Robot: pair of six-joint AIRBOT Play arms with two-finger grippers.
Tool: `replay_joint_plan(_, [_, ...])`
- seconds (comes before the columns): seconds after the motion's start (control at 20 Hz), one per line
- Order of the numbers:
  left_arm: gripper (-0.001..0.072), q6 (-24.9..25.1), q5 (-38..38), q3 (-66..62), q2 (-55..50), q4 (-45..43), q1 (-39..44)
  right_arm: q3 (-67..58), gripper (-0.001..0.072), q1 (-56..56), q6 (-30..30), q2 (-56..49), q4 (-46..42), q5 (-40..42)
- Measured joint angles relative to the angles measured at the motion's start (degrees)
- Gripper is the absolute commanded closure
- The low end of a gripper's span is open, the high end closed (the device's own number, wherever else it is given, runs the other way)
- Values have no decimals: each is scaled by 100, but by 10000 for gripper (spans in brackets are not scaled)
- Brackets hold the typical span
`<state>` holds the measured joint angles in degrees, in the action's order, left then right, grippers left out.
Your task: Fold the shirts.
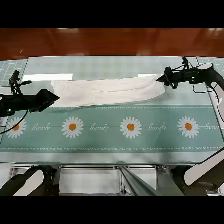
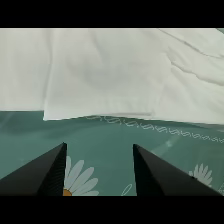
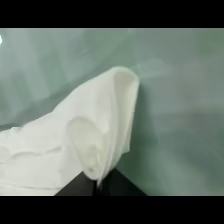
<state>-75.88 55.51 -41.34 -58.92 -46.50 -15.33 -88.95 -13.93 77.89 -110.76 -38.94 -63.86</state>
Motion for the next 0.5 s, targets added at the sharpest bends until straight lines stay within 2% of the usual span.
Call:
replay_joint_plan(0.25, [204,52,120,0,0,111,0,-7,689,-138,101,905,-815,-345])
replay_joint_plan(0.5, [206,634,446,0,0,970,83,616,690,-555,116,2481,-1272,-669])
